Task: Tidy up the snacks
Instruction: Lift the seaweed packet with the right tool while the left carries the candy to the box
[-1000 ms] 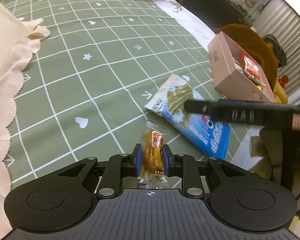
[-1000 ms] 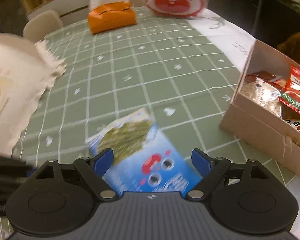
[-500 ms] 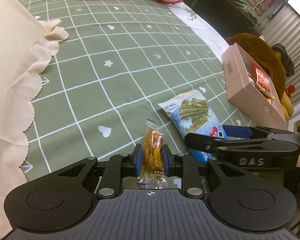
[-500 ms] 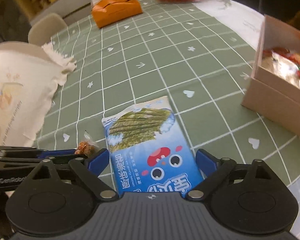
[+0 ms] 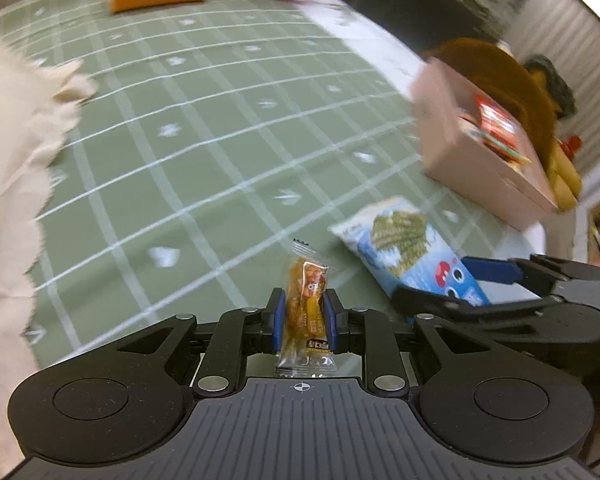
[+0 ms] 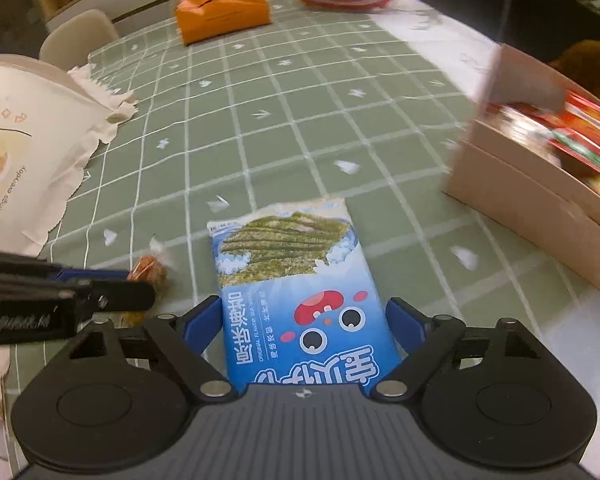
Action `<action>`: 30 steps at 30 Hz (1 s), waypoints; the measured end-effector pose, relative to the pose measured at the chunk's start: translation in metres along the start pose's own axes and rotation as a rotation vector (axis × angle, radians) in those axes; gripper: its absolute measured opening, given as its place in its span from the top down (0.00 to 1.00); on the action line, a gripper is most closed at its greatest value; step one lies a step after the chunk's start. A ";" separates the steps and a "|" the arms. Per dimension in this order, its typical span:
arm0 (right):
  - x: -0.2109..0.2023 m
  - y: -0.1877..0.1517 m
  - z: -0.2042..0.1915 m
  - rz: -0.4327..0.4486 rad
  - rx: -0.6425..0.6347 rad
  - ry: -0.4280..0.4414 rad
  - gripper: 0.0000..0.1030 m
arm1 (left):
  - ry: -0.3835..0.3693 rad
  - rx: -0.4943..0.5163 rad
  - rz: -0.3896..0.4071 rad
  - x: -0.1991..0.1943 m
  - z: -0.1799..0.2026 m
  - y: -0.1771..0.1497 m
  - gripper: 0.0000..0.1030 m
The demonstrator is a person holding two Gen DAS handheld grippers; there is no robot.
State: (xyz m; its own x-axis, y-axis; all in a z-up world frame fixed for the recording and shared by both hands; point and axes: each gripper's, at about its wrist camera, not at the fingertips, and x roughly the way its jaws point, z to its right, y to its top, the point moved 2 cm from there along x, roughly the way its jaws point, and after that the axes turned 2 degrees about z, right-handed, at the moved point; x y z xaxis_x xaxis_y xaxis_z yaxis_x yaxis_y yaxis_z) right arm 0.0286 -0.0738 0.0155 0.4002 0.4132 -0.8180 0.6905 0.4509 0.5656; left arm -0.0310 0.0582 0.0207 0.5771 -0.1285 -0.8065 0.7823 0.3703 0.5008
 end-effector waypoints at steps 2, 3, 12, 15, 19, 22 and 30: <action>-0.031 -0.007 0.020 0.029 0.042 -0.006 0.19 | -0.036 0.044 0.017 -0.004 0.022 0.004 0.77; -0.047 -0.006 0.030 0.052 0.060 -0.009 0.22 | -0.058 0.070 0.037 -0.008 0.034 0.008 0.77; -0.156 0.044 0.108 0.278 0.114 -0.076 0.25 | -0.145 0.288 0.158 -0.023 0.137 0.061 0.77; -0.147 0.030 0.120 0.232 0.052 -0.055 0.16 | -0.156 0.263 0.100 -0.009 0.136 0.050 0.77; -0.109 -0.013 0.126 0.063 -0.010 -0.058 0.16 | -0.150 0.191 -0.023 0.020 0.115 0.021 0.77; -0.091 -0.048 0.125 -0.014 -0.101 -0.132 0.16 | -0.151 0.135 -0.091 0.037 0.103 0.004 0.77; -0.056 -0.048 0.147 -0.019 -0.199 -0.189 0.15 | -0.156 0.102 -0.147 0.052 0.102 -0.004 0.77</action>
State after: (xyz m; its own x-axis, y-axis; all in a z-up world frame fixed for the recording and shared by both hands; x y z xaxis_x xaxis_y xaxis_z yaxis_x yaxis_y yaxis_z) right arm 0.0617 -0.2351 0.0187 0.5063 0.2564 -0.8233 0.5747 0.6115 0.5439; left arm 0.0198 -0.0442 0.0086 0.4782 -0.3177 -0.8188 0.8757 0.2432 0.4171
